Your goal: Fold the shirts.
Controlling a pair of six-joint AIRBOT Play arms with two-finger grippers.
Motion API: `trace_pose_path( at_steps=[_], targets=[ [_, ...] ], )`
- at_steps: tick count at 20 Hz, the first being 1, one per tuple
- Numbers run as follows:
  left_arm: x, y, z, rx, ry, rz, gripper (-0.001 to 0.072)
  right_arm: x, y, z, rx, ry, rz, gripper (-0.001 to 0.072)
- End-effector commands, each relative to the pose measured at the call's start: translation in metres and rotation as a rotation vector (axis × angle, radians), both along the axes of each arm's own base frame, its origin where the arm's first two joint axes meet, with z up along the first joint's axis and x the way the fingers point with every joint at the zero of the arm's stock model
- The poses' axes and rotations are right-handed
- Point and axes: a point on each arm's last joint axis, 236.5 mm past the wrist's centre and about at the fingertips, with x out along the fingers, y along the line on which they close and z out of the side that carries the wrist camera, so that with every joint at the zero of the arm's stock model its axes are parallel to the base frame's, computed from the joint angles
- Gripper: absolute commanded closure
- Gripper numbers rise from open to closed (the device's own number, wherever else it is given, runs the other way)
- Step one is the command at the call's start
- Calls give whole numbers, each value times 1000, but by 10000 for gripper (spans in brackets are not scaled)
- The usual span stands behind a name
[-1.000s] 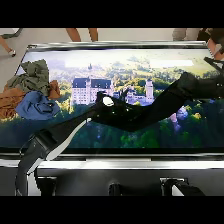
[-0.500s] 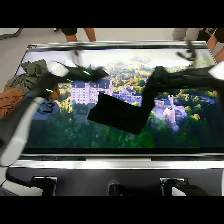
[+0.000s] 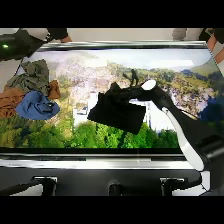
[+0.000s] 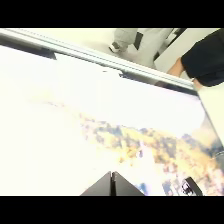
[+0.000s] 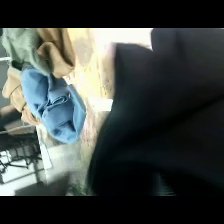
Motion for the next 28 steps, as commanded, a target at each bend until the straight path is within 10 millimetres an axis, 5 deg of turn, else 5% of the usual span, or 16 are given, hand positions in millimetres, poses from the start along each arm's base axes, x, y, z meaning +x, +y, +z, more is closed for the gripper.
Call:
trace_pose_path(
  at_steps=[1,3,5,6,8,9,10,12,16,18,19,20,21,22,25,28],
  targets=[
    [-14,-1,1,41,4,-31,678,17,-5,-7,39,16,-68,7],
    [-14,-2,-5,50,13,-37,678,30,-48,19,25,-30,-105,12],
    [-14,-1,-10,53,23,-36,678,27,-118,33,-106,-73,-99,14],
    [-14,-1,-12,60,21,-40,678,15,-156,26,-212,-46,-83,16],
    [-14,-1,-13,66,20,-43,678,-35,-238,-16,-463,180,-46,23],
    [-14,-1,-13,66,20,-44,678,-66,-263,-38,-547,301,-6,24],
    [-14,-1,-13,65,20,-44,678,-88,-267,-56,-555,377,30,25],
    [-14,-2,-14,65,24,-47,677,-104,-242,-86,-472,409,53,40],
    [-22,-6,-21,72,62,-77,677,-85,-202,-129,-396,359,-33,53],
    [-24,-7,-23,75,72,-85,677,-80,-184,-136,-360,343,-24,168],
    [-24,-7,-23,74,72,-84,677,-74,-175,-135,-338,313,-20,189],
    [-24,-7,-23,74,72,-84,678,-67,-171,-133,-331,280,-26,300],
    [-24,-7,-23,74,72,-84,677,-62,-168,-129,-316,260,-33,562],
    [-24,-7,-23,75,72,-84,677,-56,-167,-122,-306,242,-37,669],
    [-24,-7,-23,75,72,-84,677,-21,-185,-75,-318,87,-36,668],
    [-24,-7,-23,75,72,-84,677,15,-261,-30,-337,21,-188,669]
  ],
)
